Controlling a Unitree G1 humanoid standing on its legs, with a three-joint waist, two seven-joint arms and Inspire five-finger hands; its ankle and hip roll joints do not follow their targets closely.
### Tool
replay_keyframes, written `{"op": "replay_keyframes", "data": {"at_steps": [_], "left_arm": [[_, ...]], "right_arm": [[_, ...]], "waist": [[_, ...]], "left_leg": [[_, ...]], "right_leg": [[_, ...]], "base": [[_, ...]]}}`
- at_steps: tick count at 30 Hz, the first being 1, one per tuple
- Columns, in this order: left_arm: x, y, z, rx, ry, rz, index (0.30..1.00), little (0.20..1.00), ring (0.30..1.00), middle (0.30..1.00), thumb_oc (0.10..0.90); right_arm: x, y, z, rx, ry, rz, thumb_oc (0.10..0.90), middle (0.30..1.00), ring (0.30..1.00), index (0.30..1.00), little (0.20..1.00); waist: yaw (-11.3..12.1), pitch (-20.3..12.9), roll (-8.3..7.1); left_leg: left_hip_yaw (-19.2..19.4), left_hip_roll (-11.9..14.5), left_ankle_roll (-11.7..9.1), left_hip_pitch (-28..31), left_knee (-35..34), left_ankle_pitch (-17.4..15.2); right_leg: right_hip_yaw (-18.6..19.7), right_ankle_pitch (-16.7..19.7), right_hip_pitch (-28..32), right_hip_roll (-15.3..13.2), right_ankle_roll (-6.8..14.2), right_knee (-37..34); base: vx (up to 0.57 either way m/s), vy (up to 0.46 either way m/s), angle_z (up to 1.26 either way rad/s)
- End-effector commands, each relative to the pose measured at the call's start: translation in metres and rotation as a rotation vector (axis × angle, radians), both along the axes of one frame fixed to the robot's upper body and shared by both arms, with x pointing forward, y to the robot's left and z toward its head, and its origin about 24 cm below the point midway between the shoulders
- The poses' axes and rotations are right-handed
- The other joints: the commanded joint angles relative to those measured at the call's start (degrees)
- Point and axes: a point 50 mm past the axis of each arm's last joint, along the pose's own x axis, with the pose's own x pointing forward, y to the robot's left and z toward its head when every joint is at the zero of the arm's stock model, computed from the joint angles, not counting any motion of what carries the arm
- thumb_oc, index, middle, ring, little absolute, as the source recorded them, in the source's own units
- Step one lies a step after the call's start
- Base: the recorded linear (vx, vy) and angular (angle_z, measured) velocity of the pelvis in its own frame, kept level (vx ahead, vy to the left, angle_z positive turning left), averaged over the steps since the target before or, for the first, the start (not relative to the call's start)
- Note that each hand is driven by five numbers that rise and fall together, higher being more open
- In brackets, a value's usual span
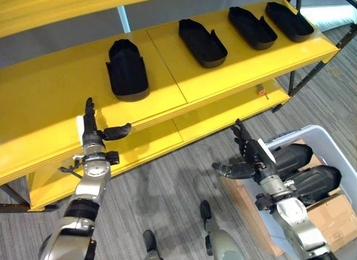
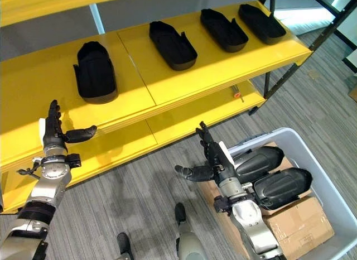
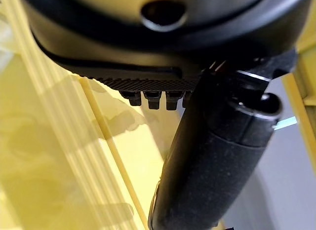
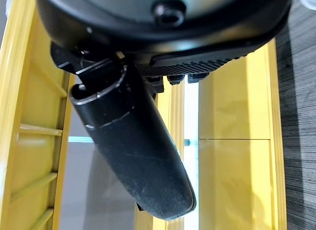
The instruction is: Move parts from the plastic box to the shelf.
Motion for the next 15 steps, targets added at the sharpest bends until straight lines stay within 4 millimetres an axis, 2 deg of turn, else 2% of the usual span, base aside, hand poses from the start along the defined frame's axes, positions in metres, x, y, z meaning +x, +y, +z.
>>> {"op": "replay_keyframes", "data": {"at_steps": [1,6,15], "left_arm": [[0.016,0.022,0.087,0.083,-0.279,0.068,1.0,1.0,1.0,1.0,0.9],[0.019,0.039,0.093,0.068,-0.253,0.128,1.0,1.0,1.0,1.0,0.9],[0.026,0.052,0.103,-0.022,-0.236,0.156,1.0,1.0,1.0,1.0,0.9]], "right_arm": [[-0.004,0.006,0.066,0.116,-0.335,0.081,0.9,1.0,1.0,1.0,1.0],[-0.007,0.006,0.063,0.139,-0.318,0.095,0.9,1.0,1.0,1.0,1.0],[-0.012,0.004,0.06,0.152,-0.302,0.102,0.9,1.0,1.0,1.0,1.0]], "waist": [[0.6,0.03,-0.53],[-0.14,0.27,-1.02],[-1.52,0.76,-2.45]], "left_leg": [[1.18,3.5,-0.28,7.06,-0.08,0.64],[1.96,3.67,-0.52,6.95,-0.08,0.82],[3.94,3.73,-0.87,6.8,-0.08,0.8]], "right_leg": [[2.81,-0.98,1.26,-3.67,4.61,1.91],[3.45,-0.64,0.51,-3.31,4.66,1.72],[5.16,0.21,-1.15,-2.49,5.14,0.93]], "base": [[0.01,0.007,-0.06],[0.02,0.004,-0.11],[0.02,0.022,-0.08]]}}
